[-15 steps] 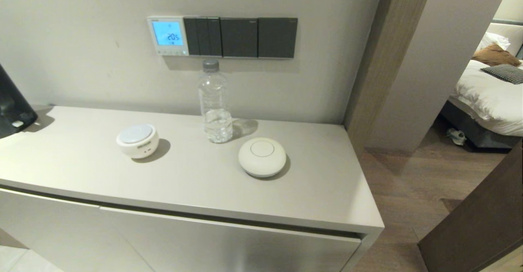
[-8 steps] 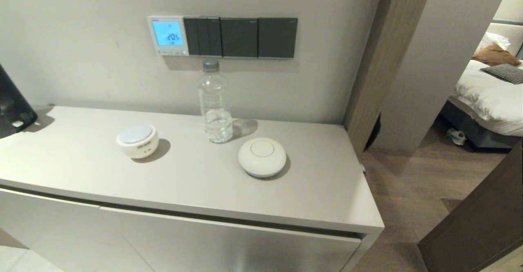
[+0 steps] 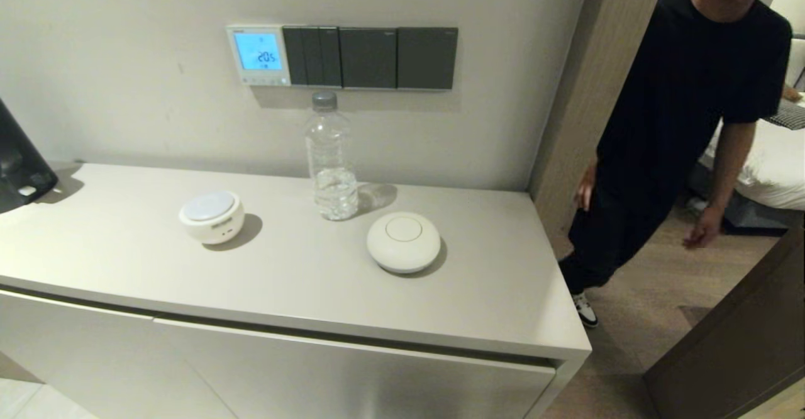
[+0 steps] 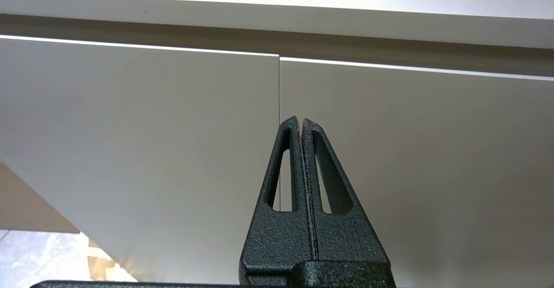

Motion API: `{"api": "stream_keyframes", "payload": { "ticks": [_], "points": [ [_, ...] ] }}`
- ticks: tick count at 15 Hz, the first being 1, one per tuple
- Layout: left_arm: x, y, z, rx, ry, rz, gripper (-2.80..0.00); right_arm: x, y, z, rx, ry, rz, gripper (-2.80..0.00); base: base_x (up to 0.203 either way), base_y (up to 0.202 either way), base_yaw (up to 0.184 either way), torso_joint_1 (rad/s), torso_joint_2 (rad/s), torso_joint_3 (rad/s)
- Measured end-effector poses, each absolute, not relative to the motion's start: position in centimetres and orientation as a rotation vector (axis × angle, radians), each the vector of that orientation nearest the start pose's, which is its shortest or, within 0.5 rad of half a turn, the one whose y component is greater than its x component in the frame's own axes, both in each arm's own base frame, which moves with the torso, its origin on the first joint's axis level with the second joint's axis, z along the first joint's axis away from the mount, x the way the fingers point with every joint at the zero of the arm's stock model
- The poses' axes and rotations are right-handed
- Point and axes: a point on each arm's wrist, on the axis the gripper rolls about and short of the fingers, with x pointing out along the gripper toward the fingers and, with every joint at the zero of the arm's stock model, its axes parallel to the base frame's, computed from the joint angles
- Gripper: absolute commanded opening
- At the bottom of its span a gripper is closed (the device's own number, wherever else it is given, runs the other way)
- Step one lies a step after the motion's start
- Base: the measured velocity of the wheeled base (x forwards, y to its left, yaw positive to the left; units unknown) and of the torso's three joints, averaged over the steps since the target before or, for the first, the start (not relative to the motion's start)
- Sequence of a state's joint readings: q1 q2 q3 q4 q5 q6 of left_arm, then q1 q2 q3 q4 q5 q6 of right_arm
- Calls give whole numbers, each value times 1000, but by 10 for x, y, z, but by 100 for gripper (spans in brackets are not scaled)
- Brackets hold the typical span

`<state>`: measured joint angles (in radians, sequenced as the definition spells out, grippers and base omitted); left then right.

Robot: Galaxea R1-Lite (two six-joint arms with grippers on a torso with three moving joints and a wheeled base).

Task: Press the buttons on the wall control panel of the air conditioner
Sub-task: Turn off the central air conditioner

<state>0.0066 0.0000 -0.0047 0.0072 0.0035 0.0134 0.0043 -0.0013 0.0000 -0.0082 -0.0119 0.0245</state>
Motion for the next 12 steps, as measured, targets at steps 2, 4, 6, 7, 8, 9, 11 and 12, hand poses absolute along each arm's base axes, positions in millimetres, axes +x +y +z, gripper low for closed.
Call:
{"api": "stream_keyframes", "payload": {
  "ticks": [2,4,6,7,8,9,11,12],
  "points": [
    [-23,0,76,18,6,15,-280,-23,0,76,25,-9,-8,-280,0,0,0,0,0,0],
    [-24,0,76,27,15,16,-280,-23,0,76,25,-9,-8,-280,0,0,0,0,0,0],
    [-24,0,78,32,14,11,-280,-23,0,76,25,-9,-7,-280,0,0,0,0,0,0],
    [-27,0,88,31,-15,8,-280,-23,0,76,25,-9,-8,-280,0,0,0,0,0,0],
    [-29,0,100,31,-42,6,-280,-23,0,76,25,-9,-8,-280,0,0,0,0,0,0],
    [-31,0,114,30,-66,5,-280,-23,0,76,25,-9,-8,-280,0,0,0,0,0,0],
    [-32,0,145,30,-96,2,-280,-23,0,76,25,-9,-8,-280,0,0,0,0,0,0],
    [-31,0,164,28,-113,3,-280,-23,0,76,25,-9,-8,-280,0,0,0,0,0,0]
  ]
}}
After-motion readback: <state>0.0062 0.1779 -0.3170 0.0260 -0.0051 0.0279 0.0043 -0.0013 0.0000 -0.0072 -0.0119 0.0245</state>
